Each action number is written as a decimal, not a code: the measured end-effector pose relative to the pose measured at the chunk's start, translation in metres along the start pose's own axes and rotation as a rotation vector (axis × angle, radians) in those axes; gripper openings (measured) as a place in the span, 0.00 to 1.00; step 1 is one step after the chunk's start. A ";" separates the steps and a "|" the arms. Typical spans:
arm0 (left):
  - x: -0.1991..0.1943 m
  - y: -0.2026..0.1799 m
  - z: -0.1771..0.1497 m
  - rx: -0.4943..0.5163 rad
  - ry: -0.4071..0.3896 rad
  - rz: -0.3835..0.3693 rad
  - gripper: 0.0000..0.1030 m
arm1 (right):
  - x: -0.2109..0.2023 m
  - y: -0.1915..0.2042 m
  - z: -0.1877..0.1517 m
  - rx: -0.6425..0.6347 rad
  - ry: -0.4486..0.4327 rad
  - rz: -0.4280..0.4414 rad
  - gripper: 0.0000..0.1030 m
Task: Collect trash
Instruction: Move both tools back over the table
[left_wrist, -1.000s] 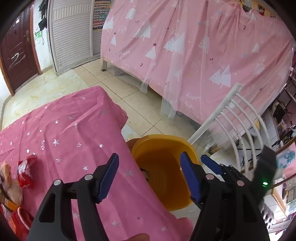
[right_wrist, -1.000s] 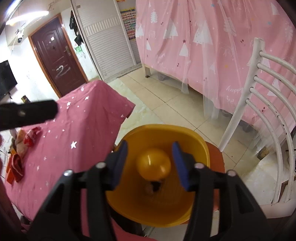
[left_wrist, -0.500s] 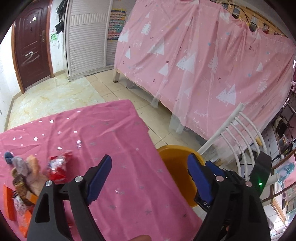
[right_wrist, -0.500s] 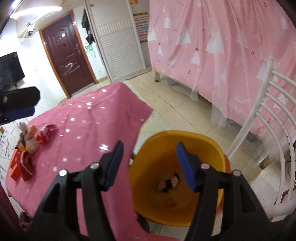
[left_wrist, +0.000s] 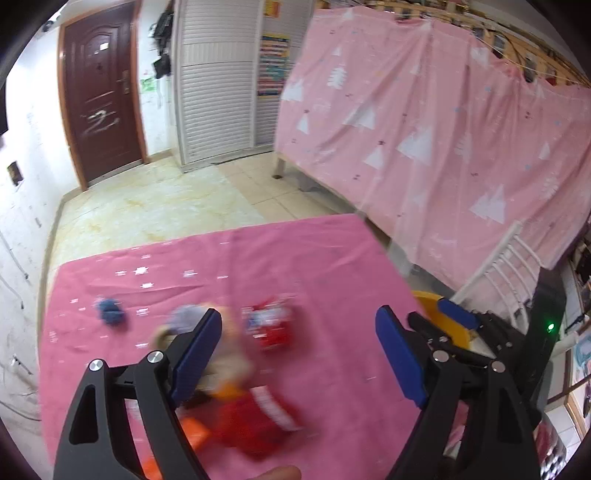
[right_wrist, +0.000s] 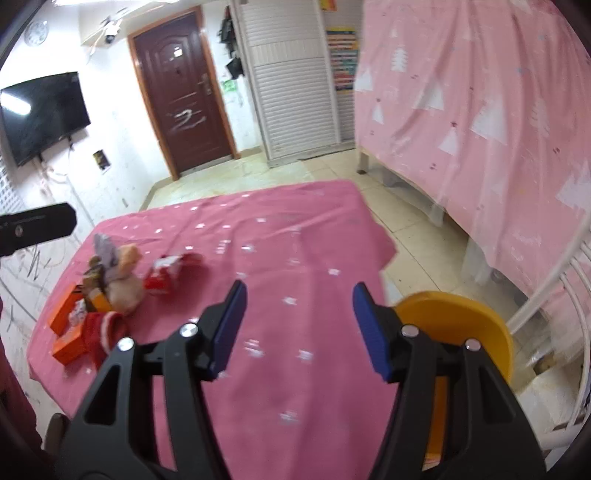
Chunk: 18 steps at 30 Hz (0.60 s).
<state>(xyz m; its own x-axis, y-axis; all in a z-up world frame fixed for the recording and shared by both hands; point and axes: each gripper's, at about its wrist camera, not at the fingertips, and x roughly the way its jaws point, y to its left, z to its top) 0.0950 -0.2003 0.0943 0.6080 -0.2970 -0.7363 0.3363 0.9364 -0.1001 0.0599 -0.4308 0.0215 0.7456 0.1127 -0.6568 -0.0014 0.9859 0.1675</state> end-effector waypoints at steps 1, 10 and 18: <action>-0.004 0.015 -0.001 -0.011 -0.001 0.015 0.77 | 0.002 0.008 0.001 -0.009 0.003 0.005 0.56; -0.015 0.097 -0.021 -0.055 0.025 0.107 0.77 | 0.023 0.066 0.009 -0.089 0.042 0.052 0.56; -0.011 0.157 -0.049 -0.117 0.087 0.160 0.77 | 0.039 0.099 0.009 -0.116 0.076 0.082 0.56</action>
<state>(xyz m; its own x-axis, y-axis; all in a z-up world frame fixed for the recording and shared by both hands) 0.1056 -0.0404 0.0541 0.5808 -0.1306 -0.8035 0.1517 0.9871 -0.0508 0.0949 -0.3301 0.0188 0.6873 0.1981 -0.6989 -0.1401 0.9802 0.1400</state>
